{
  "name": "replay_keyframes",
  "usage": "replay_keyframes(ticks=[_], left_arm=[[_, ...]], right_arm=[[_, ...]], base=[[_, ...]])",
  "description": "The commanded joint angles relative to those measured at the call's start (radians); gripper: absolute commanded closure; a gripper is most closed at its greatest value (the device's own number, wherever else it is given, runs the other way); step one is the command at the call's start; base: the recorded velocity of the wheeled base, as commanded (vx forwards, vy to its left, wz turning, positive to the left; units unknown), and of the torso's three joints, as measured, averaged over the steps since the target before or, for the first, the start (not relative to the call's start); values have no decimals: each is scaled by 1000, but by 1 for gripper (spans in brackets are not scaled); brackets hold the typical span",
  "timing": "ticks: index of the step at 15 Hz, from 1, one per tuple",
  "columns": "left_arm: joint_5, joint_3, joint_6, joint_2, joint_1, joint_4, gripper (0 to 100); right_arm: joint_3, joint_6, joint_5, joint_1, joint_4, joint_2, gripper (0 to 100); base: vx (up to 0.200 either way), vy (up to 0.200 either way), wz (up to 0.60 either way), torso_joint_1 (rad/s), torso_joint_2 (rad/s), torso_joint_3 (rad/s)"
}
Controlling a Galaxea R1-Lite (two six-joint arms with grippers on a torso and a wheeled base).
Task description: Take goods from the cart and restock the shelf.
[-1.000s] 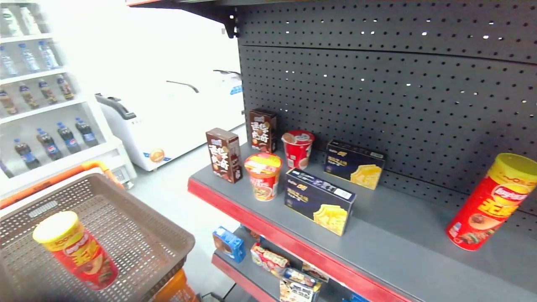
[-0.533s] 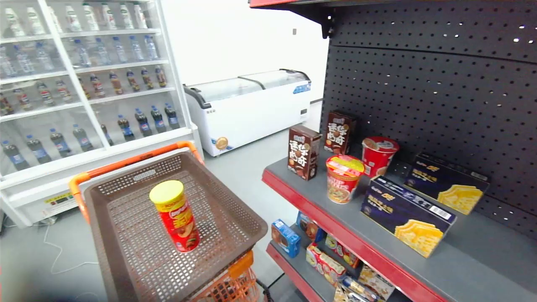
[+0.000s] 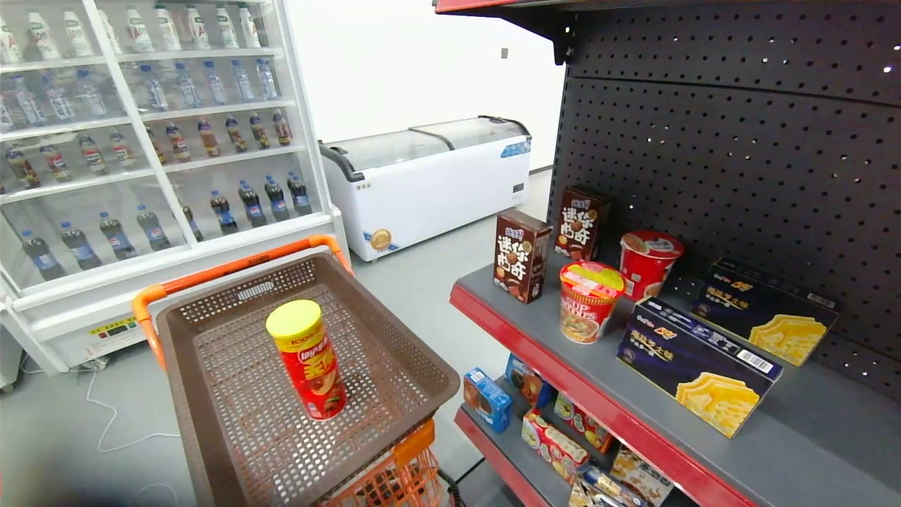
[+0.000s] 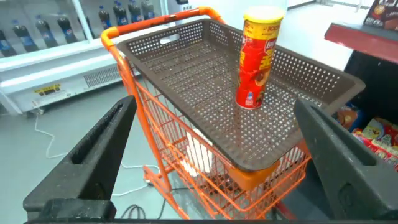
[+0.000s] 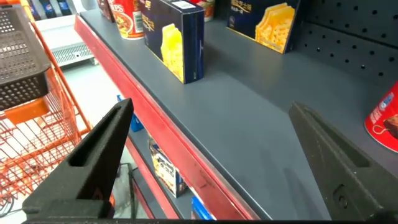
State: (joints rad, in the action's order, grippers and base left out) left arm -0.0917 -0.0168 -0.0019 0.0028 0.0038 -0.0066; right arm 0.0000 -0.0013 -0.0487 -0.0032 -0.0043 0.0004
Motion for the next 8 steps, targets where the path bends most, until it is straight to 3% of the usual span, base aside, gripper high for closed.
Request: replay_keyframes(ticks=[1,2,3,5,6,8], left_arm=[[-5,-253,99,114,-1,96,0],[0,-341,142,171,-1,152,0],[-5,-387,151,227,1,201,0],[-8,-480,152,341,-1,278,0],[-2,-578,149,499,-5,367,0],[12,-618,146,718,-7,341,0]], right_arm=[[0,0,0,0,0,0,0],[0,0,0,0,0,0,0],[0,0,0,0,0,0,0],[0,0,0,0,0,0,0],[0,0,0,0,0,0,0],[0,0,0,0,0,0,0]], base=[[0,0,0,0,0,0],[0,0,0,0,0,0],[0,0,0,0,0,0],[0,0,0,0,0,0],[0,0,0,0,0,0],[0,0,0,0,0,0]])
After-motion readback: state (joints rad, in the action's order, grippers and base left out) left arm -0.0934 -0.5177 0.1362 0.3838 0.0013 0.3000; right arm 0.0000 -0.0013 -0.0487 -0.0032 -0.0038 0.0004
